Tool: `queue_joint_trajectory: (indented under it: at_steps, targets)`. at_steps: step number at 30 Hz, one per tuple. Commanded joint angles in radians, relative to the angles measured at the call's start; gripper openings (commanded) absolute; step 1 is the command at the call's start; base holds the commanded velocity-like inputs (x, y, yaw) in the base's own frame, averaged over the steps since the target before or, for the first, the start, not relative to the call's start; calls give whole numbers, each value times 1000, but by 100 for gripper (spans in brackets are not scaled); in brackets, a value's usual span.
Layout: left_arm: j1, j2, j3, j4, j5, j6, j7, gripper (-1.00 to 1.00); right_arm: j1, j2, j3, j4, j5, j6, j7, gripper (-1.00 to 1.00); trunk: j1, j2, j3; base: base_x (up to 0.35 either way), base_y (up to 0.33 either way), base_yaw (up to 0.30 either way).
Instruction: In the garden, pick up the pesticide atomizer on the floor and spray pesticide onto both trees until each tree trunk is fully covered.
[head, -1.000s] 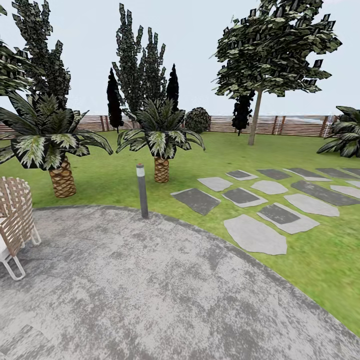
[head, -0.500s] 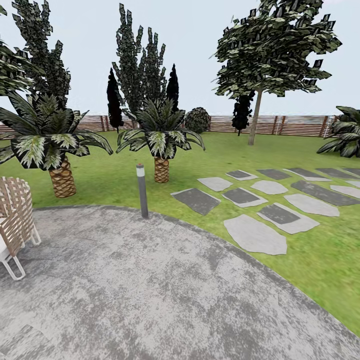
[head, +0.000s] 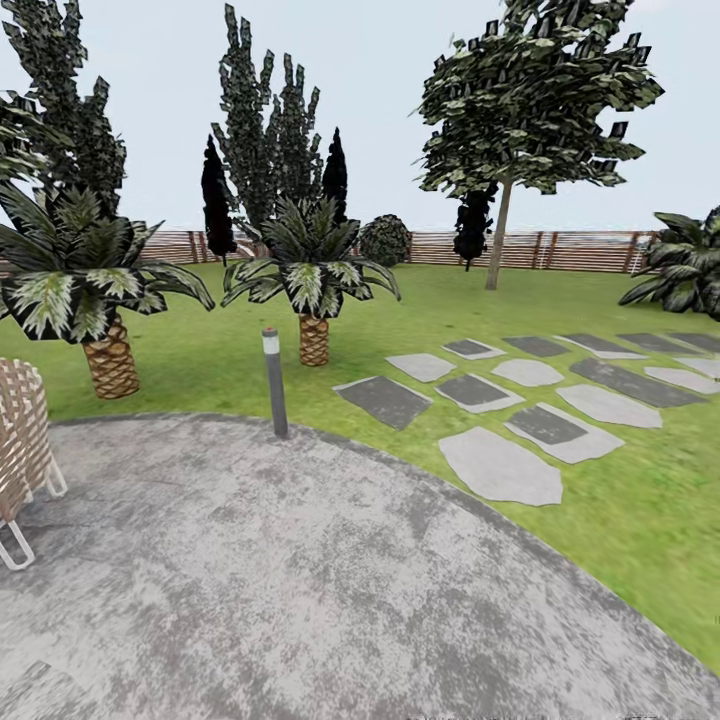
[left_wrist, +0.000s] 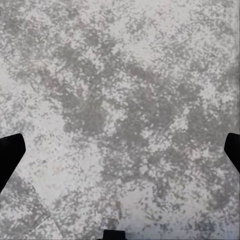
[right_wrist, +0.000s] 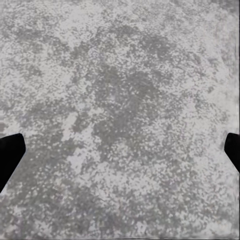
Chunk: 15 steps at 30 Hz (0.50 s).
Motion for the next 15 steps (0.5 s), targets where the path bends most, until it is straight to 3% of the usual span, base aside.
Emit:
queue_joint_trajectory:
  at_steps: [1, 4, 8, 15]
  targets:
    - [1, 1, 2, 2, 5, -11, -1, 100, -1, 0, -4, 2, 0, -4, 1, 100, 0, -1, -1, 0, 0, -260]
    - [2, 18, 6, 33, 7, -155, 0, 100, -1, -1, -13, 12, 0, -5, 2, 100, 0, -1, -1, 0, -2, -270]
    - [2, 22, 6, 41, 7, -171, 2, 100, -1, -1, -15, 41, -1, -6, 2, 100, 0, -1, -1, 0, -106, -273]
    - [2, 21, 6, 44, 8, -189, 3, 100, -1, -1, -17, 62, -3, -6, 0, 100, 0, -1, -1, 0, -253, -273]
